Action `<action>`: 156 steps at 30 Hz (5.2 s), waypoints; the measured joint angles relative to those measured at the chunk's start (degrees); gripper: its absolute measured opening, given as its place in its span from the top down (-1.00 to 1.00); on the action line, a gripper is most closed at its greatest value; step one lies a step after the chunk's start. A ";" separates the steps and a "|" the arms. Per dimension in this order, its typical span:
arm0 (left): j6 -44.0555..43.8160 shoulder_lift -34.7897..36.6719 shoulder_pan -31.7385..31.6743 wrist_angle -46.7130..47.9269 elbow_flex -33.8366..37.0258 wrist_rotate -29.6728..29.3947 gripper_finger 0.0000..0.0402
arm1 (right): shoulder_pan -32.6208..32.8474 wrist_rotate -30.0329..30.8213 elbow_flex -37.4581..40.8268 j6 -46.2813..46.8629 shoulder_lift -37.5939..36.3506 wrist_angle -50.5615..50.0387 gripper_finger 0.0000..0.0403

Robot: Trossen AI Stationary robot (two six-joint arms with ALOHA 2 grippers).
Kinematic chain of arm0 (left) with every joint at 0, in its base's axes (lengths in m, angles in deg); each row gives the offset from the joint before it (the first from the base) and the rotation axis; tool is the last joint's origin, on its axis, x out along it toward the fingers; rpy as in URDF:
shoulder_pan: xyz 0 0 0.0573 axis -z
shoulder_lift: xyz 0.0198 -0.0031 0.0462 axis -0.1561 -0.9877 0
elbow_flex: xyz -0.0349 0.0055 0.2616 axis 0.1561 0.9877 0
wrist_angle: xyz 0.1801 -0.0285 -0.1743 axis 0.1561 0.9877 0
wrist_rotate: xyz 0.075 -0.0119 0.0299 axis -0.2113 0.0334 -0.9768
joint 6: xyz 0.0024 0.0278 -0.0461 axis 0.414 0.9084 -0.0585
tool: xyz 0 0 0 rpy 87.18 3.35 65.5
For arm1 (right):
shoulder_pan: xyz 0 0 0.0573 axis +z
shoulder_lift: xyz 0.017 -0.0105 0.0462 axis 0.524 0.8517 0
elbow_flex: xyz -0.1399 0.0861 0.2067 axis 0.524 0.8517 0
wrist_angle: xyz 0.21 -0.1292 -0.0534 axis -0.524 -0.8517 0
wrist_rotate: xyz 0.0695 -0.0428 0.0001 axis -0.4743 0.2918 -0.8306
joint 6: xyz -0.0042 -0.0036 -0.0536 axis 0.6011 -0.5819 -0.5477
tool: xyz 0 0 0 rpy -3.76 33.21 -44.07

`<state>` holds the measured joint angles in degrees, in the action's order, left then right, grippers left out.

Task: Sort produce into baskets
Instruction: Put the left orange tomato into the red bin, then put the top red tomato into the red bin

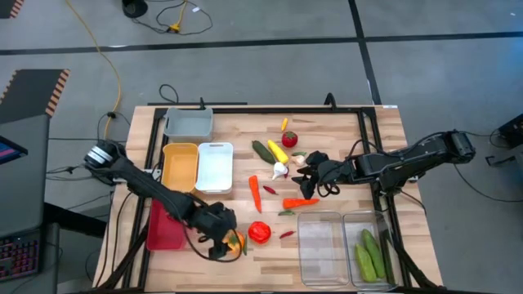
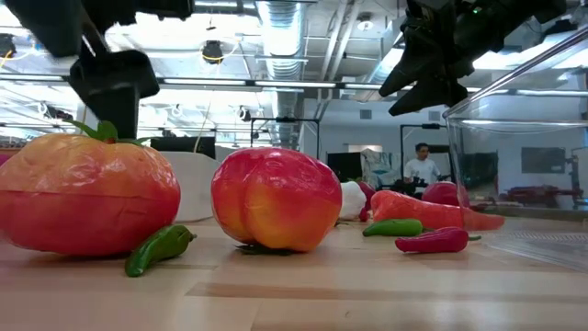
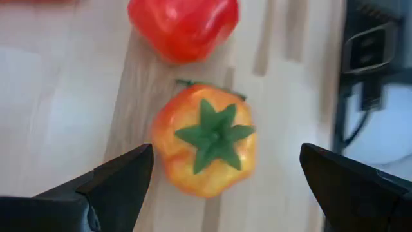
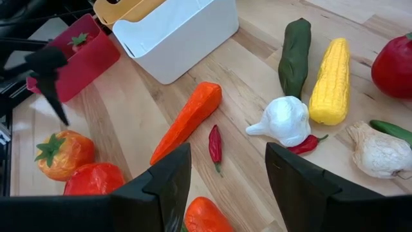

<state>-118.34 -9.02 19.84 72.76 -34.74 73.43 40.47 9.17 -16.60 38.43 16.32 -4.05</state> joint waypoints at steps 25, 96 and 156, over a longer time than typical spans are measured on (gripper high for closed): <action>-0.83 -10.89 0.07 3.19 -5.93 0.14 -0.88 | 0.04 0.00 0.00 -0.04 0.00 -0.07 -0.12; -44.41 11.84 24.30 44.93 -0.77 -3.11 -0.51 | 0.07 0.01 0.00 -0.05 0.00 -1.11 -0.12; -44.31 25.42 24.83 38.40 4.24 -16.15 -0.97 | 0.04 -0.15 0.00 1.42 0.00 -1.07 -0.27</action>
<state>-162.65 16.40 44.67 111.16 -30.51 57.28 40.51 9.01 -16.60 39.85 16.32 -5.12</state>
